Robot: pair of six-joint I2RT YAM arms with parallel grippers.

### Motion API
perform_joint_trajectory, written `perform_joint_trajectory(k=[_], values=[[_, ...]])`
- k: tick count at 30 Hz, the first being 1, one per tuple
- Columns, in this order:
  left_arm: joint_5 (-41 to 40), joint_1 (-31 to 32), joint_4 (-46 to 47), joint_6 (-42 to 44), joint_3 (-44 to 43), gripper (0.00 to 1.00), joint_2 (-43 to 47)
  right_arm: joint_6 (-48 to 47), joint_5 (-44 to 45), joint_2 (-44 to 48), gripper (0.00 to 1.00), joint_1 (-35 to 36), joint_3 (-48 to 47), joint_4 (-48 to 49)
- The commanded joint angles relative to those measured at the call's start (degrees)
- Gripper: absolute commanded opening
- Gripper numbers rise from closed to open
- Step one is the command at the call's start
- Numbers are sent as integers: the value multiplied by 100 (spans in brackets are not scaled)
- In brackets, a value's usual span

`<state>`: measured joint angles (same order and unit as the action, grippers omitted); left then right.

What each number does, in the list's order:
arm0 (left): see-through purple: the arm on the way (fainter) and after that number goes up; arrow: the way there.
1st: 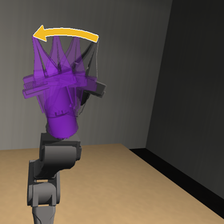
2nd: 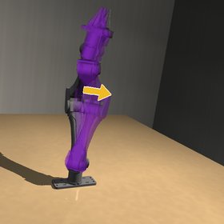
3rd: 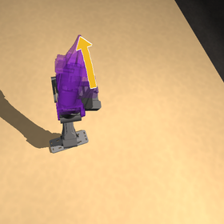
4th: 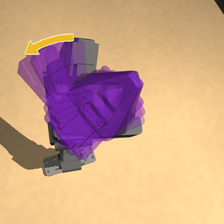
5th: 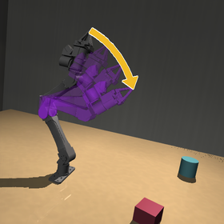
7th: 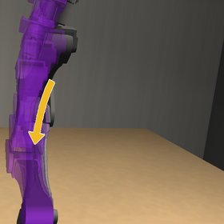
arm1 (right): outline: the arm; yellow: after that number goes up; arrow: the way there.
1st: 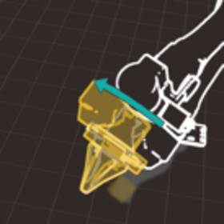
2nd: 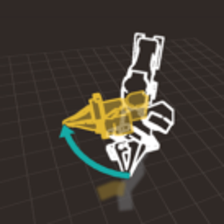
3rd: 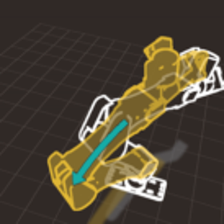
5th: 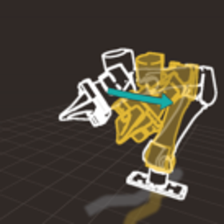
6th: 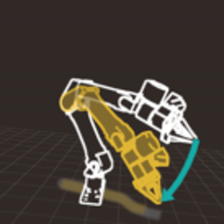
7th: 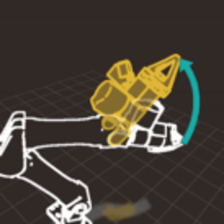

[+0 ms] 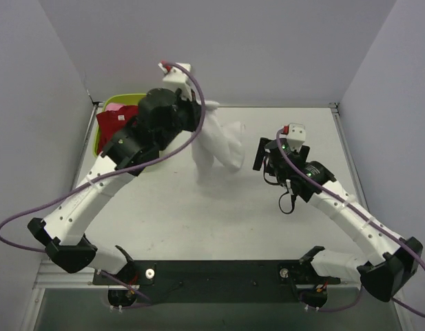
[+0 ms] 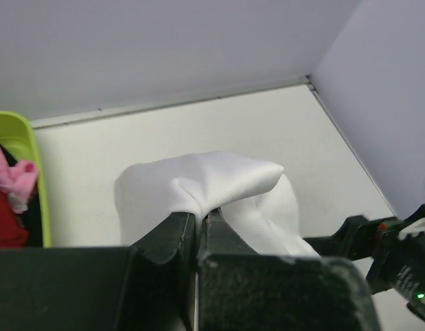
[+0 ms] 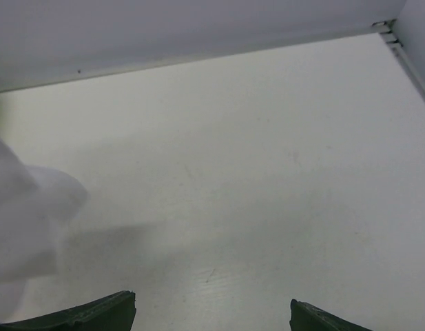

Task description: Fold and stack the t-shirts

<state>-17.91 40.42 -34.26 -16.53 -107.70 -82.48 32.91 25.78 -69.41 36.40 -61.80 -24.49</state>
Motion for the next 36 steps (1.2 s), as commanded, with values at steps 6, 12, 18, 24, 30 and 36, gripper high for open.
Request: perform_joint_trajectory(k=[6,12,18,24,30,36], values=[[-652,1248,1359,-955,3218,0,-470,14,788,1297,94,-98,-289,-1470],[-739,1529,1669,-1387,4134,97,-472,40,736,1325,95,-54,-78,-1743],[-986,1662,1063,-1309,3985,97,820,111,280,720,96,-63,229,-1410],[-1459,1732,298,-1650,4106,97,1567,128,-678,-290,95,-46,362,-540],[-1873,1732,-98,-1906,4547,97,2095,242,-1233,-1092,91,367,212,-144],[-1927,1741,-125,-2003,4881,97,2192,427,-1295,-1364,85,947,204,-29]])
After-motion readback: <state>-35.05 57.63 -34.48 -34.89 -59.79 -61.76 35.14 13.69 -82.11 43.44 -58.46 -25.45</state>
